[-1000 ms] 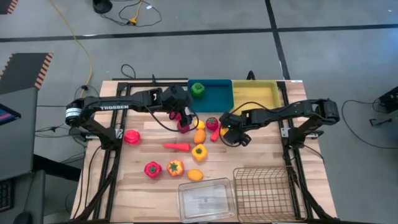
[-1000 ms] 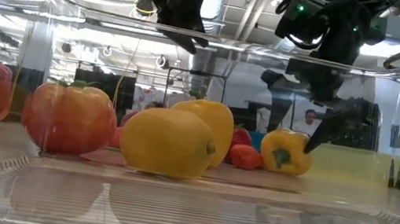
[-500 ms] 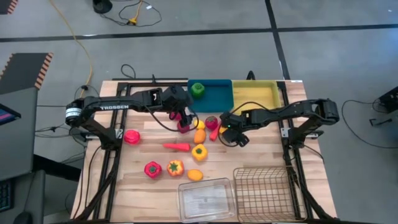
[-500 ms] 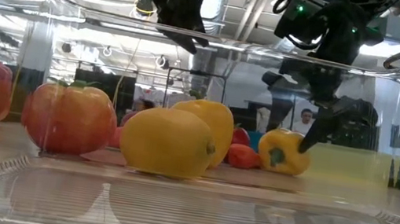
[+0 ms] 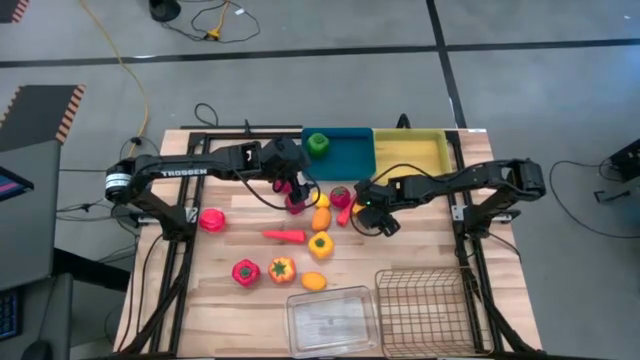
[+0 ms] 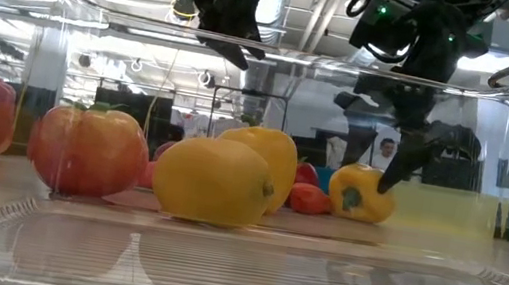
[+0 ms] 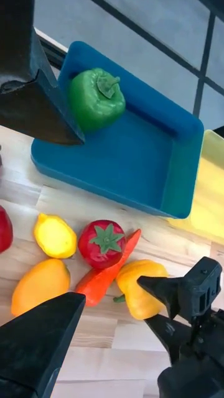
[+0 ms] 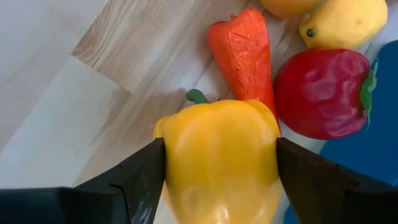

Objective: Sort produce into baskets
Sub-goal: Put the yellow bell pepper into the blue bin, then put the red tomato into the transparent bin

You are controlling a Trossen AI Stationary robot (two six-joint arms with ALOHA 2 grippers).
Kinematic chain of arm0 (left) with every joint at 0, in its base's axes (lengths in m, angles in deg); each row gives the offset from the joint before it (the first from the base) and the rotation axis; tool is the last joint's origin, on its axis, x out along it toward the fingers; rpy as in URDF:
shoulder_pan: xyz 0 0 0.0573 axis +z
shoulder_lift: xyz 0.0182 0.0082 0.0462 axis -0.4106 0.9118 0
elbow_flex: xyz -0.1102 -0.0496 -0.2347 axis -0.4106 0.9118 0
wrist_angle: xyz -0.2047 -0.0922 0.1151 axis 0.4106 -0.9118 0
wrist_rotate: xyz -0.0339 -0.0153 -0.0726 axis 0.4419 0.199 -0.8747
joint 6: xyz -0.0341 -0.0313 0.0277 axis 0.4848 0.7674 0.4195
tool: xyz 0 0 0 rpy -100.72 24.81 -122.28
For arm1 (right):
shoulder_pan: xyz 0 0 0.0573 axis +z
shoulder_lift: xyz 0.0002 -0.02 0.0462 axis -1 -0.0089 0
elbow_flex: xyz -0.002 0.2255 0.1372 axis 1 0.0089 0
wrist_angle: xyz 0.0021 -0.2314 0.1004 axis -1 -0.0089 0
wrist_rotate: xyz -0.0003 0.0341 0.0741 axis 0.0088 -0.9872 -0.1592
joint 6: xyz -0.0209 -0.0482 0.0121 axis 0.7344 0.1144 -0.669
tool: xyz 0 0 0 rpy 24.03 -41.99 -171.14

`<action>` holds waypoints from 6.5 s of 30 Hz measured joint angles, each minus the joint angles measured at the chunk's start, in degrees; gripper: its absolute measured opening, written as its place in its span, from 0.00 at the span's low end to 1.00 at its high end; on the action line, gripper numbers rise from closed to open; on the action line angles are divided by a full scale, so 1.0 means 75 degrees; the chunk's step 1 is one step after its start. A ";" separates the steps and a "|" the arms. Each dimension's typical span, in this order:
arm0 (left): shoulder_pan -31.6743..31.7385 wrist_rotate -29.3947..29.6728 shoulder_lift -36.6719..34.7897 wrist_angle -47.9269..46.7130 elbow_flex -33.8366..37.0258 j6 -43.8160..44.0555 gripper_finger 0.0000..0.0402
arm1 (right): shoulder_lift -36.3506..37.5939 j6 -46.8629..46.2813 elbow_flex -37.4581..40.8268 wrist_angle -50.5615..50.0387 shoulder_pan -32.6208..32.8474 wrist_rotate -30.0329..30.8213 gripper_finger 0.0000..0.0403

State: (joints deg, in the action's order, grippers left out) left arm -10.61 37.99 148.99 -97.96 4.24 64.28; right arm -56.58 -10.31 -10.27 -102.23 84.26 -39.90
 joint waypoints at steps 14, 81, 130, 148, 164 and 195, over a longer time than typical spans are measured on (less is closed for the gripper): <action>0.0003 0.0061 0.0000 0.0009 0.0000 -0.0003 0.97 | 0.0760 -0.0257 0.0030 -0.0011 -0.0003 -0.0014 0.76; -0.0029 -0.0011 0.0068 -0.0957 -0.0009 0.0308 0.97 | 0.0060 0.0233 0.0000 0.3748 -0.2917 0.0793 0.96; -0.0466 0.0407 0.2154 -0.0422 0.1107 0.0750 0.96 | 0.0063 0.0227 0.0000 0.3747 -0.2914 0.0823 0.96; -0.0466 0.0364 0.2151 -0.1114 0.0602 0.0525 0.67 | 0.0063 0.0225 0.0000 0.3748 -0.2914 0.0784 0.96; -0.1295 -0.1632 0.2138 -0.2381 -0.2688 0.0303 0.68 | 0.0066 0.0227 0.0000 0.3748 -0.2914 0.0793 0.96; -0.5376 -0.0892 0.2136 -0.1340 -0.2699 0.3824 0.69 | 0.0066 0.0227 0.0000 0.3745 -0.2914 0.0796 0.96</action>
State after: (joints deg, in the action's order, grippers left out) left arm -50.93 31.30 165.01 -108.00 -16.00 92.96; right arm -56.08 -8.61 -10.27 -74.14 62.40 -33.93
